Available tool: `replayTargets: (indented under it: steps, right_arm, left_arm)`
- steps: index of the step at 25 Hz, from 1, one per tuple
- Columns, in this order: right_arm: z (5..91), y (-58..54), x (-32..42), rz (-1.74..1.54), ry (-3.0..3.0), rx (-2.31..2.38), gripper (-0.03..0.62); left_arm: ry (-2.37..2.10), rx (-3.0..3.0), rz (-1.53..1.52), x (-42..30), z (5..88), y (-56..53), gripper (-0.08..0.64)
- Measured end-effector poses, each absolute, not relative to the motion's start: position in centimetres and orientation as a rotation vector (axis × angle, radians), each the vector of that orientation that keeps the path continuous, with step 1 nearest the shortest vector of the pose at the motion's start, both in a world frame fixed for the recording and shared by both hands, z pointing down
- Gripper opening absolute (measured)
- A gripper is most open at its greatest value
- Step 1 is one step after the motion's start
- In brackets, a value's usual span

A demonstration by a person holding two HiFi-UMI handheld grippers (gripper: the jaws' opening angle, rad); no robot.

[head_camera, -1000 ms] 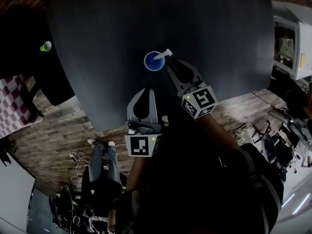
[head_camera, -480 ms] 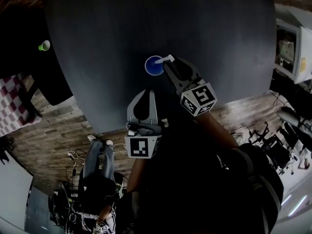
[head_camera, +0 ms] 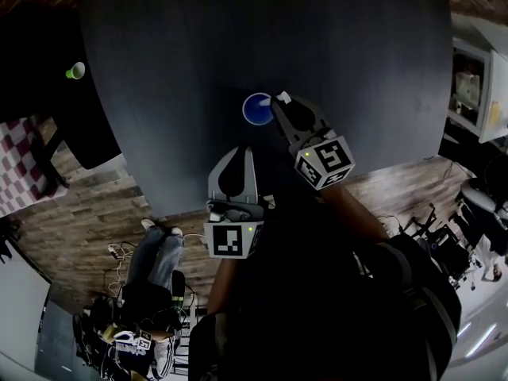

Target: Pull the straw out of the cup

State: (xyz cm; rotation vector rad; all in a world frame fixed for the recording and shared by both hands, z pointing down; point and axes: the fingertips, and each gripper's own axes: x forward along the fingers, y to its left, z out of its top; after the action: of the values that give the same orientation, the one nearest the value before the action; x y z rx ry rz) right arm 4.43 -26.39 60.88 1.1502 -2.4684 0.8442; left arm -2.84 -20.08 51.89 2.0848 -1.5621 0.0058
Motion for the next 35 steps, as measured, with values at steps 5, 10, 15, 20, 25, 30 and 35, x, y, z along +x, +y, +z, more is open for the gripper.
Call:
replayTargets:
  steps: [5,10,15,20,25,30,35]
  right_arm:
    - [60.5,-26.3,4.6,0.827,-2.480,1.155,0.048]
    - [59.8,-26.3,4.6,0.804,-2.486,1.172,0.046]
    - [58.9,-26.2,4.8,0.782,-2.503,1.179,0.046]
    - [57.4,-25.4,4.4,0.748,-2.533,1.184,0.046]
    - [54.8,-24.8,4.1,0.695,-2.571,1.199,0.044]
    - [52.2,-23.3,4.1,0.645,-2.592,1.213,0.044]
    - [49.2,-21.2,3.5,0.578,-2.630,1.230,0.044]
  left_arm:
    - [-1.574,2.117,0.001,-2.8,51.5,-19.5,0.005]
    - [-1.579,2.123,-0.004,-3.0,50.8,-19.1,0.005]
    - [-1.588,2.140,-0.033,-3.0,49.7,-18.9,0.005]
    - [-1.606,2.167,-0.050,-3.5,48.3,-18.0,0.005]
    - [-1.615,2.191,-0.060,-3.9,46.6,-16.9,0.005]
    - [-1.626,2.237,-0.064,-3.8,44.1,-15.1,0.005]
    - [-1.658,2.282,-0.142,-4.8,41.0,-12.7,0.005]
